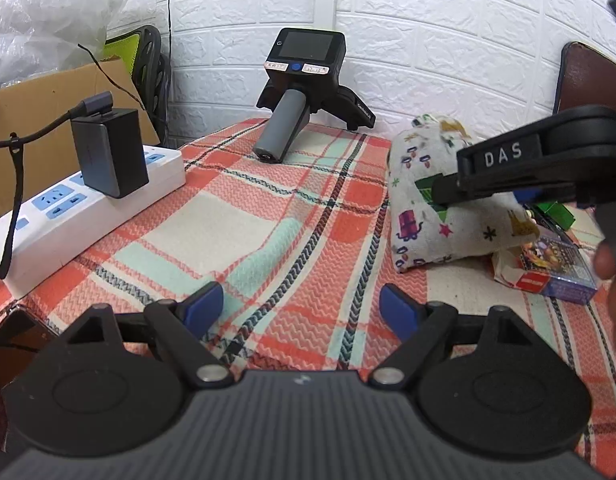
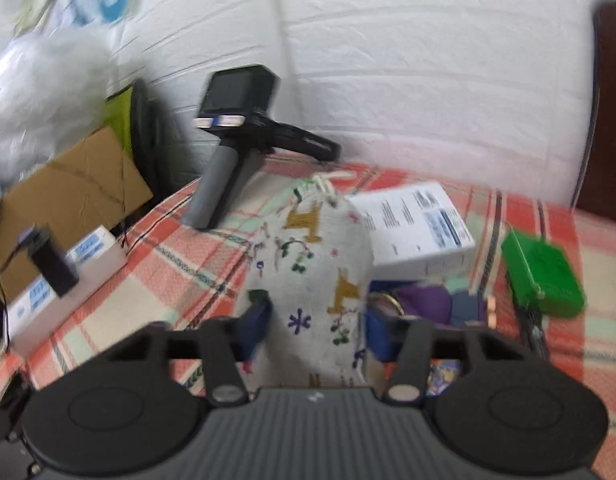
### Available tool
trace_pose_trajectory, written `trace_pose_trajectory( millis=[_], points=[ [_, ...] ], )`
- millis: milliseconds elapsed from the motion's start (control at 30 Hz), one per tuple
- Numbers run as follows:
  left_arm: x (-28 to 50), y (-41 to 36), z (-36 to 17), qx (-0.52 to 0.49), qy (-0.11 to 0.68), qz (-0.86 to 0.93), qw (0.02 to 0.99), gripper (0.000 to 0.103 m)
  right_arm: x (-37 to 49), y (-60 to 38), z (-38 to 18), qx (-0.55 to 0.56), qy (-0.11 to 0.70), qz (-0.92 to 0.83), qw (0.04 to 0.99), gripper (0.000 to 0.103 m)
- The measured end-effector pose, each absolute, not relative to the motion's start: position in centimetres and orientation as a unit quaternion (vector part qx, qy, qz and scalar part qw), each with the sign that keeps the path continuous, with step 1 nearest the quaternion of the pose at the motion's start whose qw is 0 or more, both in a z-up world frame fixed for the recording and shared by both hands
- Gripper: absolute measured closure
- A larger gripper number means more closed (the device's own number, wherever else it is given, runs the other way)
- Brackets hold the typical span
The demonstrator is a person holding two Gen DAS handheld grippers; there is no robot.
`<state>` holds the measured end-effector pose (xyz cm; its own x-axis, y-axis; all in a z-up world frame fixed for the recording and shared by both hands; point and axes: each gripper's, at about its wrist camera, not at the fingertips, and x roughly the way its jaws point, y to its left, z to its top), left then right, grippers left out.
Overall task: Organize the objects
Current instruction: 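Grasp the floral cloth pouch with the right gripper, then carry the pouch into the green box and open the right gripper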
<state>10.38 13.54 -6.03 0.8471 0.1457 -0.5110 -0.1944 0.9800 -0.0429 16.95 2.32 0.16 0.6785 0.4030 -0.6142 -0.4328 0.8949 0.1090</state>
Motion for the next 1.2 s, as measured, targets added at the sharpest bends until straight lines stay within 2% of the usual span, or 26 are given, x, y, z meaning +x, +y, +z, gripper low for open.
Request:
trace_pose_trajectory(
  millis=[33, 133, 367, 600, 633, 733, 833, 900, 967, 1200],
  points=[
    [10.4, 13.5, -6.0, -0.047, 0.262, 0.088, 0.960, 0.016, 16.2, 2.5, 0.4, -0.035, 0.322, 0.235, 0.916, 0.073],
    [10.4, 13.6, -6.0, -0.047, 0.262, 0.089, 0.960, 0.016, 14.6, 1.5, 1.4, -0.024, 0.319, 0.245, 0.915, 0.075],
    [10.4, 13.4, -6.0, -0.043, 0.263, 0.089, 0.960, 0.015, 9.2, -5.8, 1.9, 0.035, 0.348, 0.259, 0.900, 0.075],
    [10.5, 13.1, -6.0, -0.029, 0.270, 0.089, 0.958, 0.013, 2.9, -15.3, -0.1, 0.128, 0.375, 0.220, 0.892, 0.074],
    [10.5, 13.1, -6.0, -0.027, 0.272, 0.088, 0.958, 0.012, 2.1, -16.5, -0.4, 0.142, 0.375, 0.214, 0.891, 0.070],
    [10.9, 12.9, -5.9, -0.017, 0.282, 0.086, 0.955, 0.011, 0.2, -19.2, -0.6, 0.144, 0.366, 0.171, 0.903, 0.047],
    [10.8, 12.0, -5.2, -0.011, 0.300, 0.083, 0.950, 0.013, -1.1, -21.0, 0.1, 0.135, 0.342, 0.141, 0.919, 0.044],
    [9.9, 11.1, -4.0, -0.047, 0.305, 0.037, 0.951, 0.014, -1.9, -21.8, 0.4, 0.135, 0.328, 0.139, 0.924, 0.041],
    [8.9, 8.9, -2.7, -0.059, 0.303, -0.024, 0.951, 0.014, -2.4, -21.8, 0.5, 0.123, 0.318, 0.144, 0.929, 0.025],
    [7.5, 0.8, -1.6, -0.025, 0.340, -0.238, 0.910, 0.011, -3.8, -17.9, 0.1, -0.004, 0.294, 0.201, 0.934, 0.017]
  ],
)
